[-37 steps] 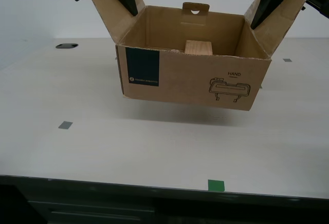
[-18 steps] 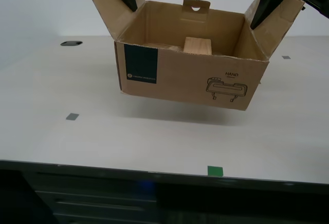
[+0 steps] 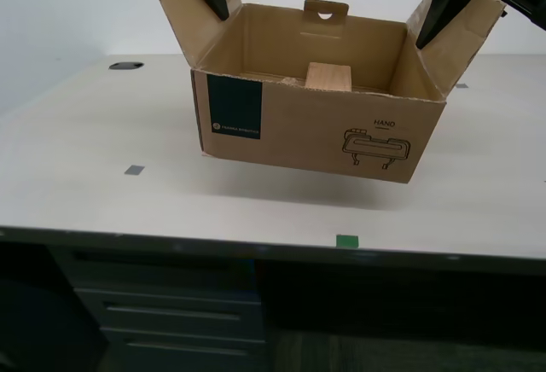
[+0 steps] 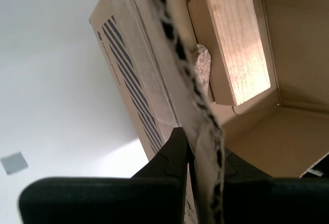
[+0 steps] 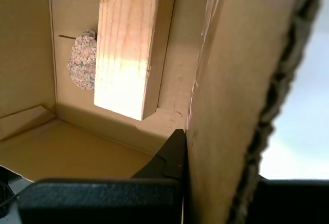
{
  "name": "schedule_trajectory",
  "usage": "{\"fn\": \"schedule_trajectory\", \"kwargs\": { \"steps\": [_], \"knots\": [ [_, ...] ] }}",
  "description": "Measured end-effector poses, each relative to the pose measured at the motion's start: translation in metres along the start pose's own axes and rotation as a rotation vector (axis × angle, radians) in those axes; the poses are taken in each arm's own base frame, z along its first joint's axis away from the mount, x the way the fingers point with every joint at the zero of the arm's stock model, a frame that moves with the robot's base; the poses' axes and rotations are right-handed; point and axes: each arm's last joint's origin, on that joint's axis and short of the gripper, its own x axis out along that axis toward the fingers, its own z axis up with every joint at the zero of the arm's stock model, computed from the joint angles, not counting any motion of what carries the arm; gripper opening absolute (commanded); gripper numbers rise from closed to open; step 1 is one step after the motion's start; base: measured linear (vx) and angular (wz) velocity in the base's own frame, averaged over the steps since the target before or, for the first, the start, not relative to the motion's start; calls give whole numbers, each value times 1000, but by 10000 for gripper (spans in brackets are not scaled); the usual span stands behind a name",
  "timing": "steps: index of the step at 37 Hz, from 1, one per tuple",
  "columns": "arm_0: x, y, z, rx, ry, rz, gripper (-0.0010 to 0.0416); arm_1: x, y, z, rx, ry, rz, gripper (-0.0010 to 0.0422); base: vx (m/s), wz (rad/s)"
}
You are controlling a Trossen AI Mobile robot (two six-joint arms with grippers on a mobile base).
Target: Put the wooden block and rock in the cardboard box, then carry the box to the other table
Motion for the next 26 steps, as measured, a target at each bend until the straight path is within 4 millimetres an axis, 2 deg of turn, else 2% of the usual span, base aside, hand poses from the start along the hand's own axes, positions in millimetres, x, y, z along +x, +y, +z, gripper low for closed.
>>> {"fn": "schedule_trajectory", "kwargs": {
  "steps": [13,26],
  "knots": [
    [-3,4,7,-11,-52,21,-1,0,0,7,27,-69,5,-1,-186,-57],
    [-16,11,15,-21,-96,31,-1,-1,-1,12,-92,-121,-1,-1,-149,-106]
  ]
}}
